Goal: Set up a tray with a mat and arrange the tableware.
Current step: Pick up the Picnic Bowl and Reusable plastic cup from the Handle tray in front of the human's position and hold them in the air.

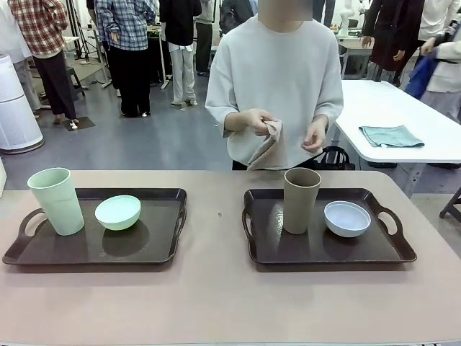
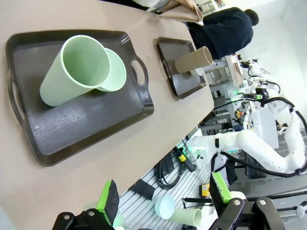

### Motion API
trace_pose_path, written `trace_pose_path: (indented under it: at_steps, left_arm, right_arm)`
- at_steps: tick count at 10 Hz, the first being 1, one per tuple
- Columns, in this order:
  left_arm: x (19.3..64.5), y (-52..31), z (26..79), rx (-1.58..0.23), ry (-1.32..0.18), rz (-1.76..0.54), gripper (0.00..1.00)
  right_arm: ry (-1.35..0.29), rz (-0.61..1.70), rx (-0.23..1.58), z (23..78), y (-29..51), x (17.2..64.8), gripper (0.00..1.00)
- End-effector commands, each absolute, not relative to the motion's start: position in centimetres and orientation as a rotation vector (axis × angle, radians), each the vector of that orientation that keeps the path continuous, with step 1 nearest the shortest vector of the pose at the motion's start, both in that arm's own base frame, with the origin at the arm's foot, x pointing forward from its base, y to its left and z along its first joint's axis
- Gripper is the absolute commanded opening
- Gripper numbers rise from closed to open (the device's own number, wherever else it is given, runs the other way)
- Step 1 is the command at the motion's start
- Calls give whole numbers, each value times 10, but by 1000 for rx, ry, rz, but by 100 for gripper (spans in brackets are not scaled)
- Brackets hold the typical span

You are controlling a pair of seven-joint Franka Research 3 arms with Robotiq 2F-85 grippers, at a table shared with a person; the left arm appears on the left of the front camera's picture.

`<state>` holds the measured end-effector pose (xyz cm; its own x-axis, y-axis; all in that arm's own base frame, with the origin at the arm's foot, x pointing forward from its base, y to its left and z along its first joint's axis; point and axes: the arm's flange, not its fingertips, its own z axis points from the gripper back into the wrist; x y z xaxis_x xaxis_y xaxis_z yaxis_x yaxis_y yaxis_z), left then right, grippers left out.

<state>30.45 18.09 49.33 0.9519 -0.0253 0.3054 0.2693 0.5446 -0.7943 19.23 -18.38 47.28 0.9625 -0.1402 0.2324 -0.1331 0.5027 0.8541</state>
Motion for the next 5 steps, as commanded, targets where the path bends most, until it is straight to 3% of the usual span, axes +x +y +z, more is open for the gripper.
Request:
trace_pose_path:
  at_steps: [1, 2, 5]
  left_arm:
    - [304, 183, 494, -997, -284, -184, 100]
    - [305, 181, 493, -982, -272, -177, 100]
    - [318, 109, 519, -665, -299, -573, 100]
  right_arm:
    - [-308, 10, 1070, 474, -185, 194, 100]
    - [-288, -4, 1048, 473, -184, 192, 100]
    - [-223, 15, 807, 487, -138, 218, 100]
